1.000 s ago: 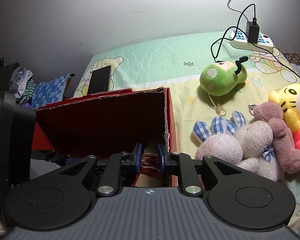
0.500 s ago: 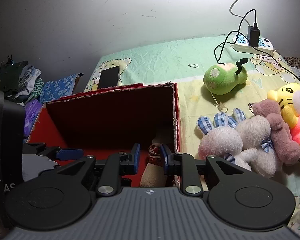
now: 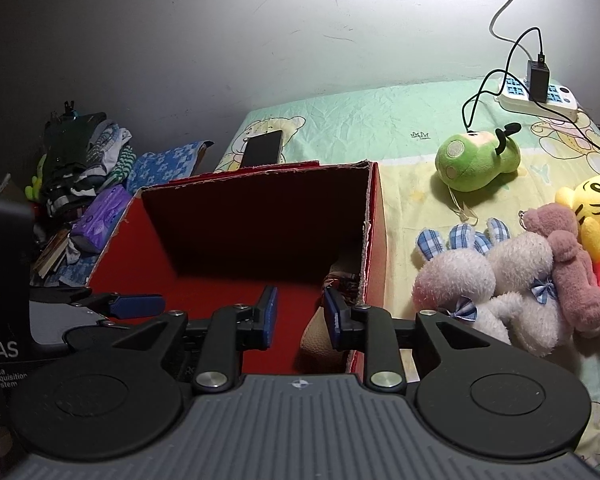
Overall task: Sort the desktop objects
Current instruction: 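Withdraw the right gripper from the box toward the red gift box, then close the right gripper on the red gift box with gold print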
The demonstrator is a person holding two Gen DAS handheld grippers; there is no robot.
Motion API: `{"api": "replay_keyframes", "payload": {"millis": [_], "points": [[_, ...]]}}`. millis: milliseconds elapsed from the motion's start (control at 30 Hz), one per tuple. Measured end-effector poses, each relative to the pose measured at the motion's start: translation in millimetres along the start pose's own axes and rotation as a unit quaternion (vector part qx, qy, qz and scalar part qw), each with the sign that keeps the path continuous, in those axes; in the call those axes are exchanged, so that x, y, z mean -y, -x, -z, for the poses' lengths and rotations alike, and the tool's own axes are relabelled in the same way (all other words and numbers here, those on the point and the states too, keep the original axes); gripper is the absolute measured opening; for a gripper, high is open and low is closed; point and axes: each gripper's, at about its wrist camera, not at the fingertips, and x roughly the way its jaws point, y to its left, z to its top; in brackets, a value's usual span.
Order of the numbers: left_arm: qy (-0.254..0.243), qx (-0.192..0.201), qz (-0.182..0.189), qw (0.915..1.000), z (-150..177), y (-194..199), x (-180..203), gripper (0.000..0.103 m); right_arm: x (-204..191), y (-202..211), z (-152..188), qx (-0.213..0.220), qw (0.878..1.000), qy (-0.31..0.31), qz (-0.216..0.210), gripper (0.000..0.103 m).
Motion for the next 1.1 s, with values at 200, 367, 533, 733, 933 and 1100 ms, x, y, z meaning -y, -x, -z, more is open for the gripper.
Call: {"api": "replay_keyframes", "payload": {"millis": [200,367,533,733,933,1100], "points": [[0.030,0.015,-0.027,0.9991,14,23,7,0.077,14,20,6,0.001,0.999,0.022,-0.039,0.029],[0.061,0.023,-0.051,0.9966,31,41,8,0.078,21,32,12,-0.003,0.997,0.045,-0.068,0.030],[0.086,0.011,-0.055,0.9947,52,52,12,0.078,32,40,22,-0.009,0.994,0.061,-0.093,0.032],[0.068,-0.008,-0.029,0.9973,79,50,37,0.075,46,38,43,-0.036,0.991,0.083,-0.100,0.034],[0.053,-0.062,0.024,0.9964,100,24,58,0.068,69,18,63,-0.094,0.989,0.044,-0.102,0.034],[0.059,-0.093,0.045,0.9928,112,6,65,0.066,81,7,73,-0.130,0.985,0.011,-0.113,0.035]]}}
